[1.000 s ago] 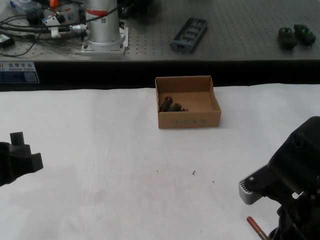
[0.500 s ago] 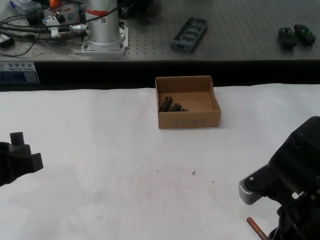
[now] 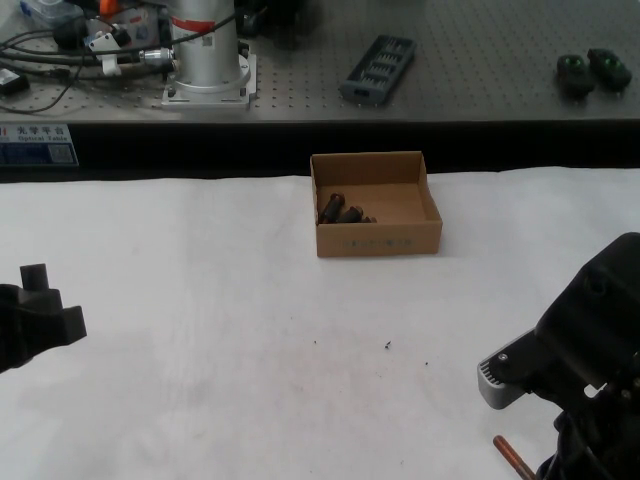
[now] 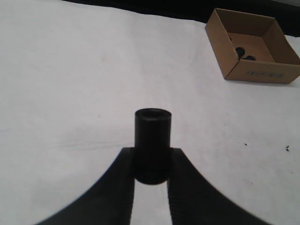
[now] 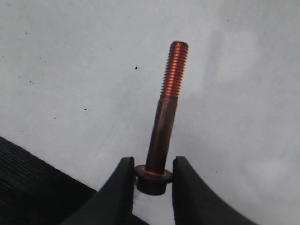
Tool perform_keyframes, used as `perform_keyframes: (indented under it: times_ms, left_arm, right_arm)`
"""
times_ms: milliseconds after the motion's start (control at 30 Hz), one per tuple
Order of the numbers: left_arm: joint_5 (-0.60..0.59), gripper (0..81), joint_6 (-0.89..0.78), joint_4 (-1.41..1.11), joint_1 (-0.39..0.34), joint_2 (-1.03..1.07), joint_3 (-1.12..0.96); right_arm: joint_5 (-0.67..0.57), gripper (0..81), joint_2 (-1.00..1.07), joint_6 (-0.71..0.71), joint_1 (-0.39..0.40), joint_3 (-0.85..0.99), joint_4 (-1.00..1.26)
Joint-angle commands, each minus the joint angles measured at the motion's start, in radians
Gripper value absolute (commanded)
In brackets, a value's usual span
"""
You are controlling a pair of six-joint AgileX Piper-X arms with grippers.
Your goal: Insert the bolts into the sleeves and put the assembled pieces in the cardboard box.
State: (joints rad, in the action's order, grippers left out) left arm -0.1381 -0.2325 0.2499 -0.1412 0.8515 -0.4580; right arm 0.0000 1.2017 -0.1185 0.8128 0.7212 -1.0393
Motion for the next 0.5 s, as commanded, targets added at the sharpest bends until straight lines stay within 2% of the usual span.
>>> perform_keyframes:
  times_ms: [0,467]
  left_arm:
    - [-0.008,4.4,-0.015,-0.02,0.002,-0.01,-0.004]
    - [-0.009,4.4,-0.022,-0.02,0.002,-0.01,-0.004]
  right_arm:
    - [-0.011,17.8,-0.01,0.006,-0.007,0.009,0.003]
    - [-0.078,17.9,-0.01,0.006,-0.007,0.009,0.107]
